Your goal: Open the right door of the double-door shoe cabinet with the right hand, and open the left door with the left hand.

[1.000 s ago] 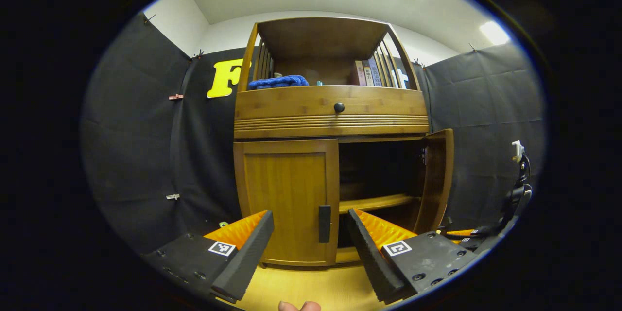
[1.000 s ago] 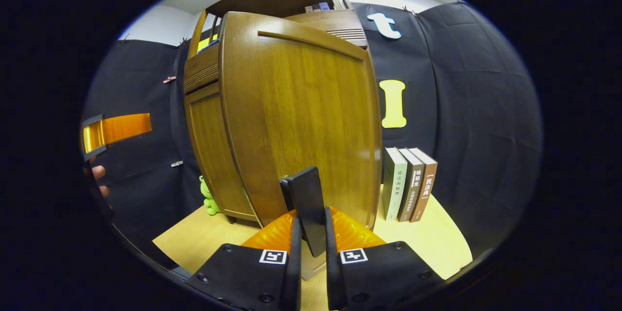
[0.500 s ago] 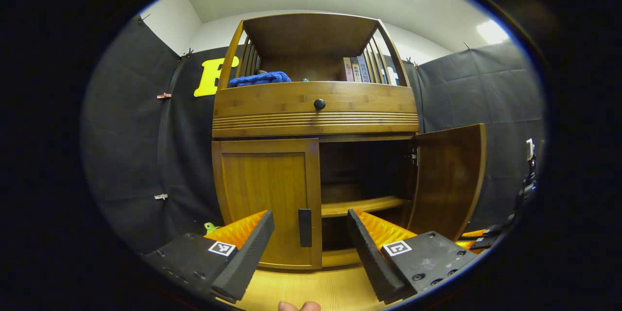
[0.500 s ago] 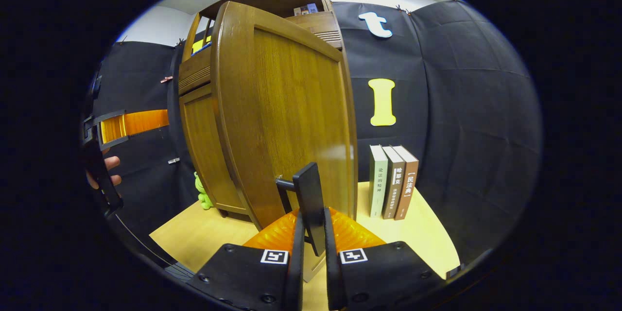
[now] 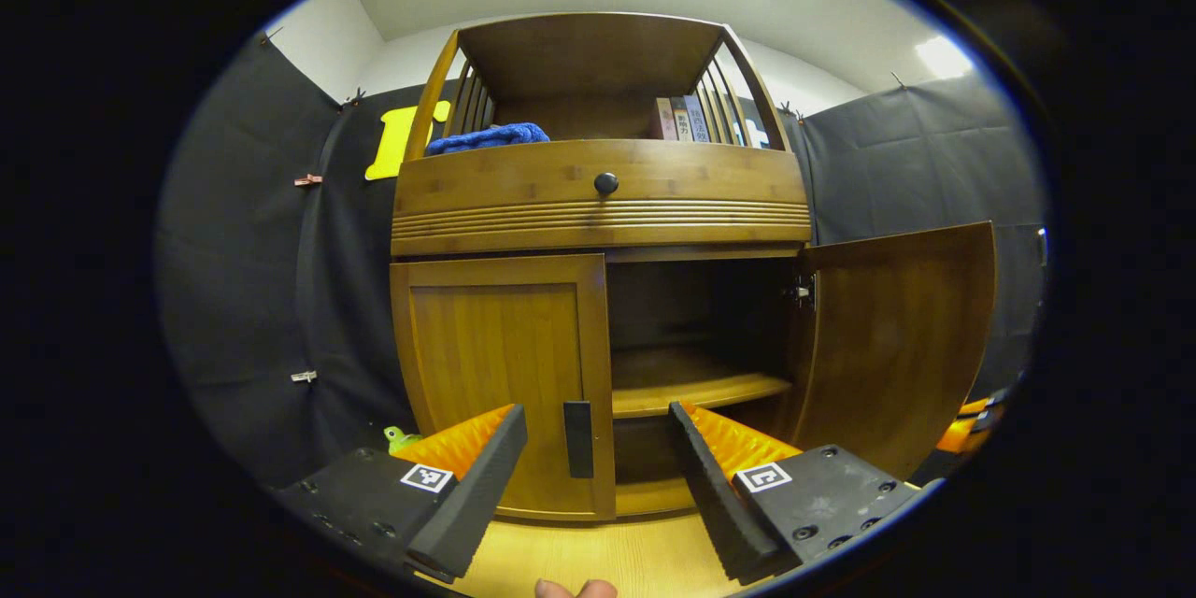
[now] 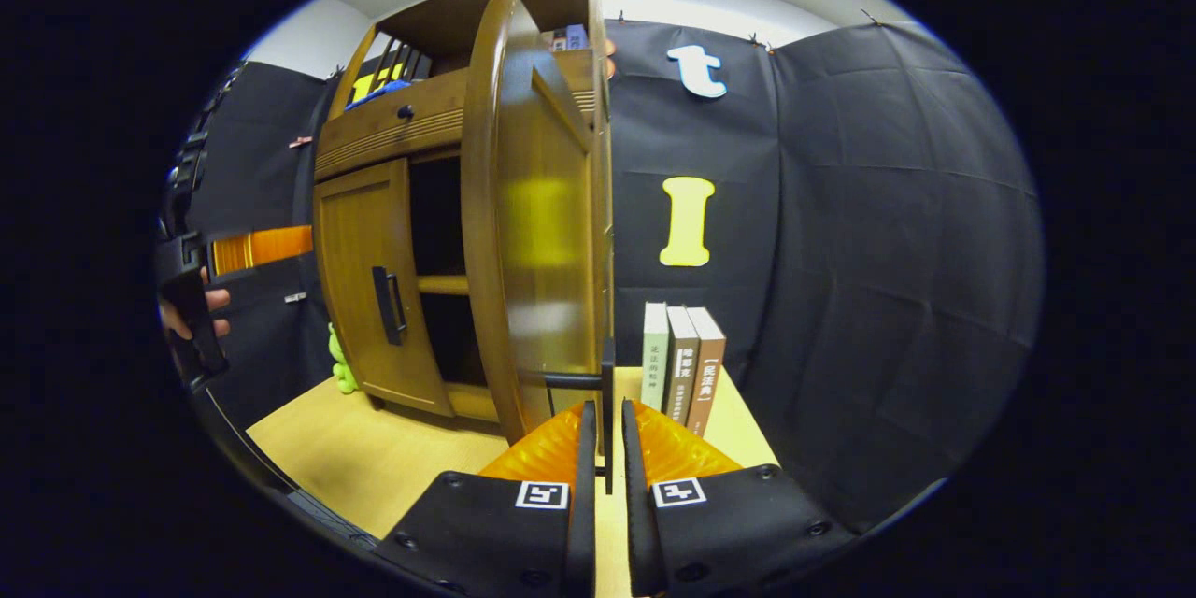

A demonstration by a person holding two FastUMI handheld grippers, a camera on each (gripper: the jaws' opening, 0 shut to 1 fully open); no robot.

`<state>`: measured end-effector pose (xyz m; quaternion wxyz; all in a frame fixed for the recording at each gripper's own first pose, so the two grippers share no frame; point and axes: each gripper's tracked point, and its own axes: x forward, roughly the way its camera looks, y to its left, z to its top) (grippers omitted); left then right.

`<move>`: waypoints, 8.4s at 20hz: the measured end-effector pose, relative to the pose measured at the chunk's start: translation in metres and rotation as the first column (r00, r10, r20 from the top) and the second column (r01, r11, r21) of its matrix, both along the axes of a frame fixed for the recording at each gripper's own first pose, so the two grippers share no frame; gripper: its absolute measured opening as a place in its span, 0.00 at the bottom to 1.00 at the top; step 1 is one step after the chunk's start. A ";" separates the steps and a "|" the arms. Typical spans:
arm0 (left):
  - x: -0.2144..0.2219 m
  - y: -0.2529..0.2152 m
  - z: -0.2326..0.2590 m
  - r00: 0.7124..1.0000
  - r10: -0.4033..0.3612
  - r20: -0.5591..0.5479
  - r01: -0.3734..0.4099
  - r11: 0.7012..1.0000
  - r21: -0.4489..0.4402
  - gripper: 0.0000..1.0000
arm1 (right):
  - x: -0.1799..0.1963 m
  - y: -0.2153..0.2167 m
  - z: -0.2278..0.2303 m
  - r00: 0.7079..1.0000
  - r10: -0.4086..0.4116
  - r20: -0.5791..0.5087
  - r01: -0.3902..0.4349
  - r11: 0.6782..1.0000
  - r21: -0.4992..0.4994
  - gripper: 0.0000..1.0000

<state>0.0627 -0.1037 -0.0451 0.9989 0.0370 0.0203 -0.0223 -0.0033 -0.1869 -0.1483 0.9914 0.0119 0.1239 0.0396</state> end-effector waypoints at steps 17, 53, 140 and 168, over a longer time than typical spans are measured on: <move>0.068 0.025 -0.054 0.997 0.055 -0.051 -0.054 0.998 0.015 0.97 | -0.017 -0.090 0.045 0.947 -0.295 0.123 0.297 0.955 0.007 0.92; 0.091 0.055 -0.129 0.981 0.045 -0.190 -0.049 0.999 -0.015 0.28 | -0.074 -0.071 0.066 0.925 -0.366 0.100 0.362 0.931 0.052 0.98; -0.103 0.112 -0.010 0.999 0.039 0.025 -0.038 0.999 -0.032 0.90 | -0.042 0.128 0.087 0.985 0.035 0.167 -0.053 0.993 0.105 0.98; -0.104 0.093 -0.003 0.999 0.019 0.036 -0.018 1.000 -0.024 0.90 | -0.046 0.116 0.091 0.981 0.043 0.190 -0.062 0.993 0.096 0.96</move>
